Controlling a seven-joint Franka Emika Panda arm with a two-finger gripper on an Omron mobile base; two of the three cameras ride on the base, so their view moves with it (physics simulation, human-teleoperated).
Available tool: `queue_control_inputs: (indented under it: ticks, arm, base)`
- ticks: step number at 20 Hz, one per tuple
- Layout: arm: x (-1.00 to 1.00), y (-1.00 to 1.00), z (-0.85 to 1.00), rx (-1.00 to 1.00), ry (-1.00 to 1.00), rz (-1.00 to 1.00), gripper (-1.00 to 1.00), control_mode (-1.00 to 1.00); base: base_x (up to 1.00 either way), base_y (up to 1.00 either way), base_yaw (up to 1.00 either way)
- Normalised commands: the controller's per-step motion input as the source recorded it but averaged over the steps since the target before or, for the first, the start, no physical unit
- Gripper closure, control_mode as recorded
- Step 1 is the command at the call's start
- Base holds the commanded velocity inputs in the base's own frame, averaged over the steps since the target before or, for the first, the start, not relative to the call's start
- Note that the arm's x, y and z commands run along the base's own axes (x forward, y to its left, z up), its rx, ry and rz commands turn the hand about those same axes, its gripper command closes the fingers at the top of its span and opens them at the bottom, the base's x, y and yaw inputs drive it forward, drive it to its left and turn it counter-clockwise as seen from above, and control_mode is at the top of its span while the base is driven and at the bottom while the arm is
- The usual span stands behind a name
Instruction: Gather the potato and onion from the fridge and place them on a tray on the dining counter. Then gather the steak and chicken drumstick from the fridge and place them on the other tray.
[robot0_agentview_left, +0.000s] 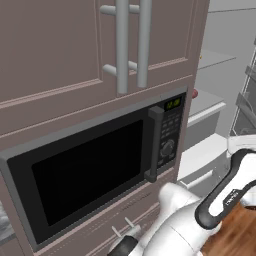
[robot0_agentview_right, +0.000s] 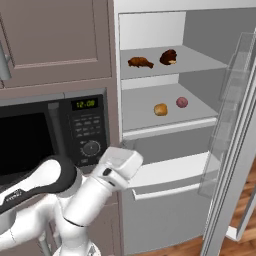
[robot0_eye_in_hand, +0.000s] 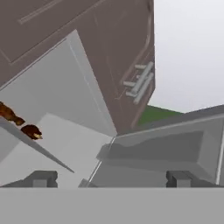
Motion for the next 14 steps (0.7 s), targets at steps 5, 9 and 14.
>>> queue_control_inputs:
  ticks: [5, 9, 14]
  arm:
    - [0.55, -0.8, 0.02, 0.0, 0.39, -0.28, -1.0, -1.0]
    - [0.24, -0.89, 0.0, 0.03, 0.21, -0.2, -1.0, -1.0]
    - [0.16, -0.64, 0.0, 0.17, 0.12, -0.01, -1.0, -1.0]
  base:
    - [0.0, 0.0, 0.0]
    - [0.0, 0.0, 0.0]
    - [0.0, 0.0, 0.0]
